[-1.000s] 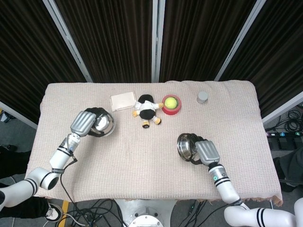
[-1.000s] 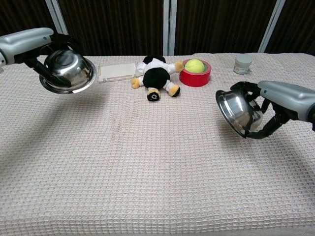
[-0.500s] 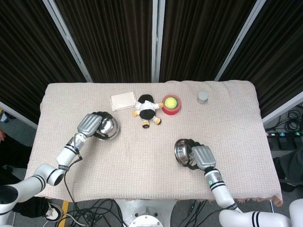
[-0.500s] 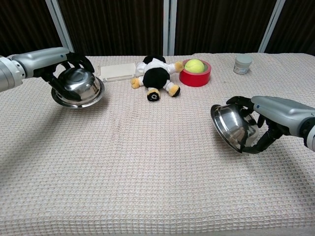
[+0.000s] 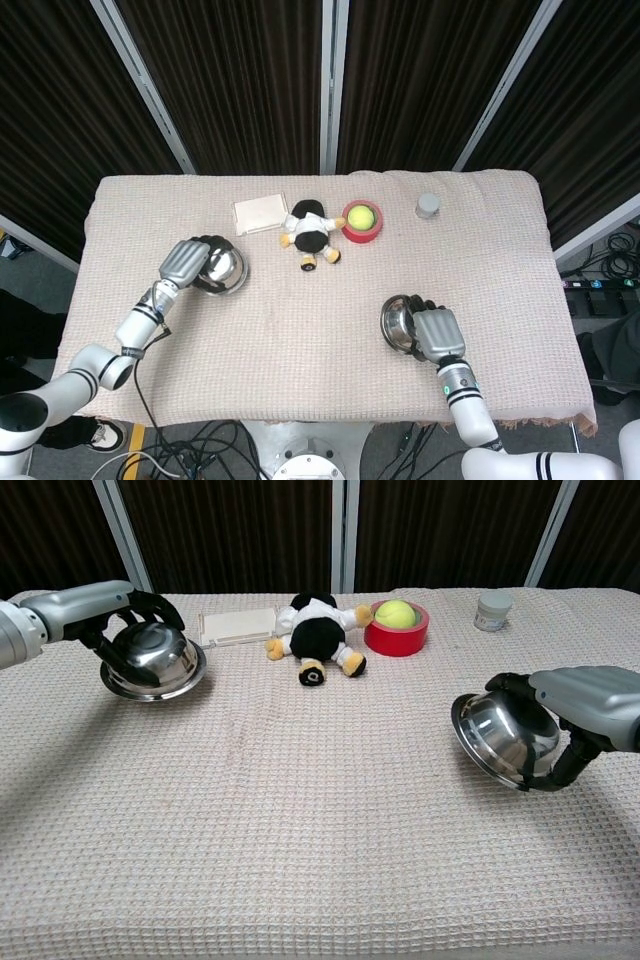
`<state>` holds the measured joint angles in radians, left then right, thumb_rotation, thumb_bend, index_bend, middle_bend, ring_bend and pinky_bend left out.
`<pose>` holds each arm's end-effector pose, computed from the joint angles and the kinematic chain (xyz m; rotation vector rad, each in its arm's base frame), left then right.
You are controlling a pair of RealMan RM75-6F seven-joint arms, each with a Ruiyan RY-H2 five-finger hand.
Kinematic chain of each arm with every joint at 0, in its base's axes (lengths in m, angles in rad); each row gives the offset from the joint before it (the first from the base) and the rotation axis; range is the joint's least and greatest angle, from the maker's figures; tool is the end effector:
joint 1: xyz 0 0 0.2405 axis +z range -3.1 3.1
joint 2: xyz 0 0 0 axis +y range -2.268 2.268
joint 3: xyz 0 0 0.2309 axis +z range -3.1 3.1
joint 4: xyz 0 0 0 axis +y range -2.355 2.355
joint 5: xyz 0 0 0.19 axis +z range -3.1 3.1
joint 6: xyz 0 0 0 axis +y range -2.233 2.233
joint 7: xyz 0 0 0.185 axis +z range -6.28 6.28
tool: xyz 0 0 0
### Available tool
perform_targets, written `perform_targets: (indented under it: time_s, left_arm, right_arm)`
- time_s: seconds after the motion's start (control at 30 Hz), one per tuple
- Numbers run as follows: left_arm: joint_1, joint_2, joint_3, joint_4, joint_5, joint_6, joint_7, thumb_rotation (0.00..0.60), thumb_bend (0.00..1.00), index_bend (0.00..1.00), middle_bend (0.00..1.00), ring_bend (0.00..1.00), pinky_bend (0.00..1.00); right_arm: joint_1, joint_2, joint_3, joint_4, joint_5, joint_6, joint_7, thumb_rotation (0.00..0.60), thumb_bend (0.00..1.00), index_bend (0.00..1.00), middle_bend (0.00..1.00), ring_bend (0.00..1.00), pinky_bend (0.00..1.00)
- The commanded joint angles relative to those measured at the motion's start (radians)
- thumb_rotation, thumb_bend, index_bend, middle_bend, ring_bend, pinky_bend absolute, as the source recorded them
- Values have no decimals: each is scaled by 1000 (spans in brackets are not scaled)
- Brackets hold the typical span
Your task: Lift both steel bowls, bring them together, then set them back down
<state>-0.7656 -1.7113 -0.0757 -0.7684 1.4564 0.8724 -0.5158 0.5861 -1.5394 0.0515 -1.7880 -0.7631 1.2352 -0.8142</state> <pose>-0.2042 0.4122 -0.0145 -1.7878 -1.1577 -1.0058 -0.1824 -0.2826 -0.0156 1.7430 -1.0516 0.5043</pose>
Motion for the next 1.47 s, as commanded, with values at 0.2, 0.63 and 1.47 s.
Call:
perform_targets:
  time_s: [0.2,0.63,1.47]
  left_arm:
    - [-3,-14,35,43,38,-6,-79,600,74,81,23,34,199]
    - [27,0,34,50,32,40,-79,600,23,28,0,0,77]
    - [657,257,162,-681,-79,749,671,600,0,75,1,0,124]
  right_arm:
    - [38,4,22,-29,133,-2,-83,600,146,86,192,119,234]
    - [31,30,18,-47,81,-3,-2,600,15,0,0,0,49]
    - [-376,107,-59,268,-394,283,629,600,0,0,0,0,0]
